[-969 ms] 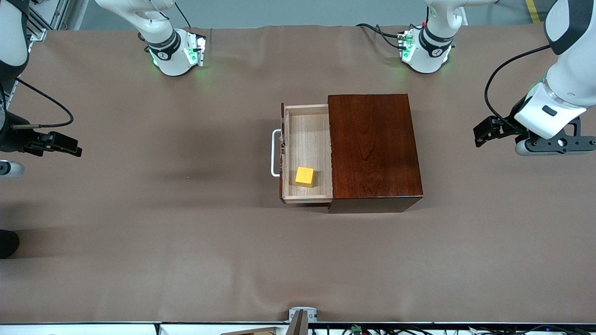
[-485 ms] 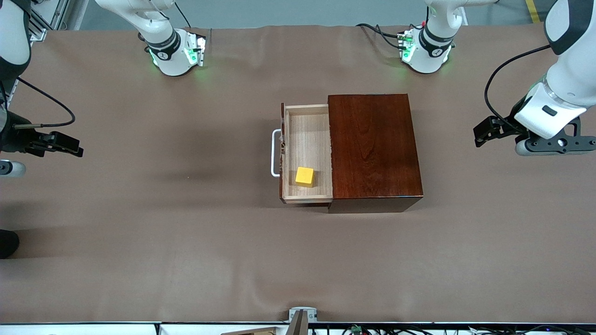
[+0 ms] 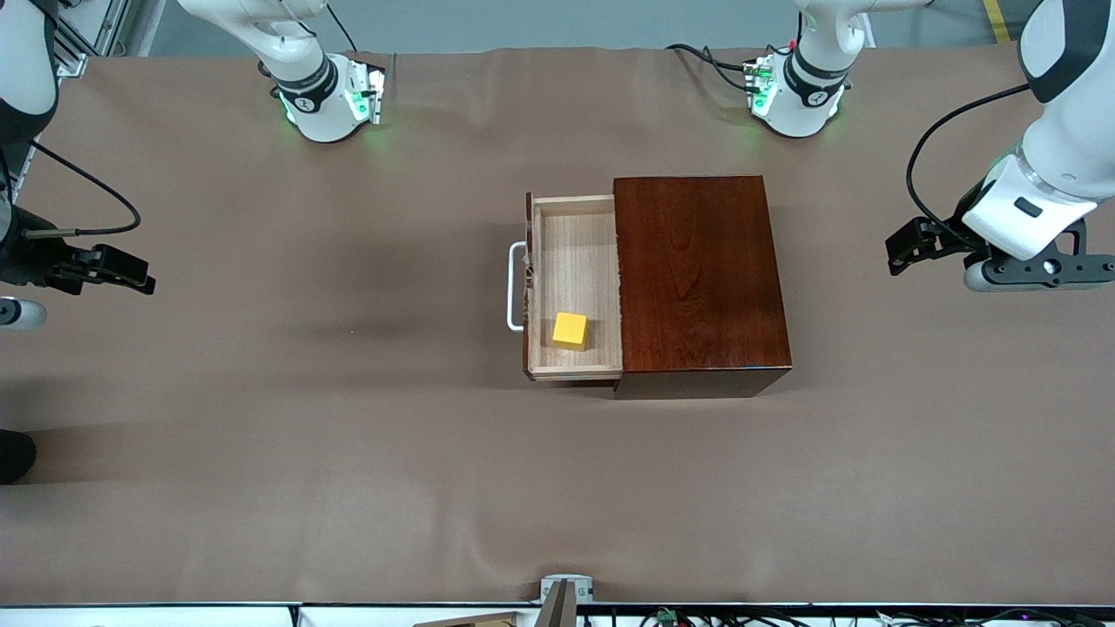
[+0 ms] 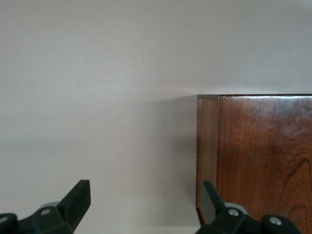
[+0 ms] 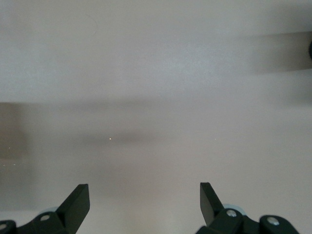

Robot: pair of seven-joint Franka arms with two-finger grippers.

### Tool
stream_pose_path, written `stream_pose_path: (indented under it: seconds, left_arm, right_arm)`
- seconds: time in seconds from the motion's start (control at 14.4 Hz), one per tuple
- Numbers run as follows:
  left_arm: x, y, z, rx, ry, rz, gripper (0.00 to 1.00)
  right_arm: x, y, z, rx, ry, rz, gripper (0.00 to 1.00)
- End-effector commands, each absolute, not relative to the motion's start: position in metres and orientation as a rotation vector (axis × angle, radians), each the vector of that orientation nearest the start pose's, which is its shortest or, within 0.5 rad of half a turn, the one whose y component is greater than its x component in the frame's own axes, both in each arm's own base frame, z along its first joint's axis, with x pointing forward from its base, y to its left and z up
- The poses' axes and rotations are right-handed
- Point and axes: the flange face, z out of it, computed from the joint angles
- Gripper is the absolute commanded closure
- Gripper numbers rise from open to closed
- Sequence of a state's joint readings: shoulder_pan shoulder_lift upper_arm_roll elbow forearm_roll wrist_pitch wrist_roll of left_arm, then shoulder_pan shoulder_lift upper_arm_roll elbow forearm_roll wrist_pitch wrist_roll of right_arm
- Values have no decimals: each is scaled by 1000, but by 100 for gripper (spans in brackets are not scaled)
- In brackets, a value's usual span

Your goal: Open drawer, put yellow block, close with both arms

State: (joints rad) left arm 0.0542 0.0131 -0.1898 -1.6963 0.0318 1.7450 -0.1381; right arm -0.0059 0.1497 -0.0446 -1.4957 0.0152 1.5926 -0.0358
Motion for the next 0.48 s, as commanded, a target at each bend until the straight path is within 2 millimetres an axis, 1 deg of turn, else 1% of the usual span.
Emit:
stream_pose_path:
  seconds: [0.0,0.14,0.28,0.42]
  left_arm:
    - [567,-75,577,-3141,-5,-76,0]
    - [567,-74,577,-3140,-5,-76,0]
    - [567,-74,577,-3140,-5,-76,0]
    - [567,-74,577,-3140,-7,-76,0]
  right_arm:
    - [597,-17,588,-3129,27,36,0]
    - [601,-17,590,-3116,31,-20,0]
    - [602,-20,590,-3117,38,-28,0]
    - [602,-19,592,-3120,33,-30,0]
